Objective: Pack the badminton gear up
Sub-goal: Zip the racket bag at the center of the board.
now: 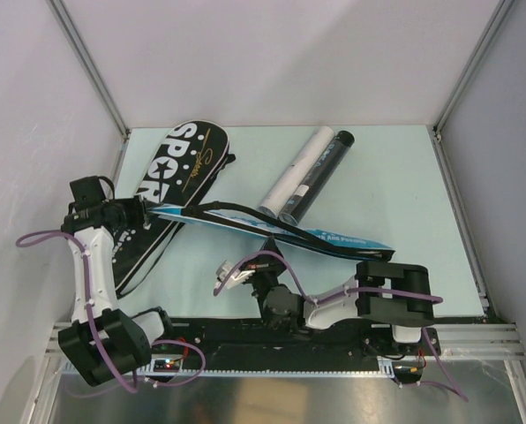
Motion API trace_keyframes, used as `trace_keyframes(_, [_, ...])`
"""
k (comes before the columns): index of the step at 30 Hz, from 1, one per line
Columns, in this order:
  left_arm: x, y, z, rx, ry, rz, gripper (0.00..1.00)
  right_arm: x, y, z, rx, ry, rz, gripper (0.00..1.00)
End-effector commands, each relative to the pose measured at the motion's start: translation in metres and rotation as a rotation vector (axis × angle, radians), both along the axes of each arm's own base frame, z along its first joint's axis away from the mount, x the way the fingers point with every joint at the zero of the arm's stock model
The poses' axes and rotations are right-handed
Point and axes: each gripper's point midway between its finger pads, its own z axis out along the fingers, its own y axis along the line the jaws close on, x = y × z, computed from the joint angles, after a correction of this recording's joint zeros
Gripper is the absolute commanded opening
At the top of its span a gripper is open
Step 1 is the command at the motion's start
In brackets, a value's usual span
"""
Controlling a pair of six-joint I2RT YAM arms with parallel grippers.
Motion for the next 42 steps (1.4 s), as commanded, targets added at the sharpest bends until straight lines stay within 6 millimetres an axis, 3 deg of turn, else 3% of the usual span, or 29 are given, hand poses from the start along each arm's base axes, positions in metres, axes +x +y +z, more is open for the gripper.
trace_keyframes(1, [0.014,0.009,0.038,0.009,-0.145,0.039,0.00,0.004,-0.048,0.027,0.384,0.051,-0.184,0.00])
trace_keyframes(8, [0.009,0.015,0.032,-0.003,-0.139,0.058,0.00,0.015,-0.075,0.024,0.454,0.062,-0.267,0.00])
trace_keyframes(17, [0.006,0.020,0.030,-0.005,-0.137,0.082,0.00,0.032,-0.098,0.037,0.587,0.046,-0.322,0.00])
trace_keyframes(23, [0.004,0.018,0.031,-0.021,-0.144,0.079,0.00,0.043,-0.136,0.039,0.644,0.035,-0.433,0.00])
trace_keyframes(31, [-0.001,0.020,0.035,-0.039,-0.165,0.092,0.00,0.040,-0.209,0.034,0.748,0.020,-0.614,0.00])
trace_keyframes(42, [-0.004,0.021,0.048,-0.082,-0.198,0.111,0.00,0.026,-0.335,0.071,0.979,-0.158,-0.825,0.00])
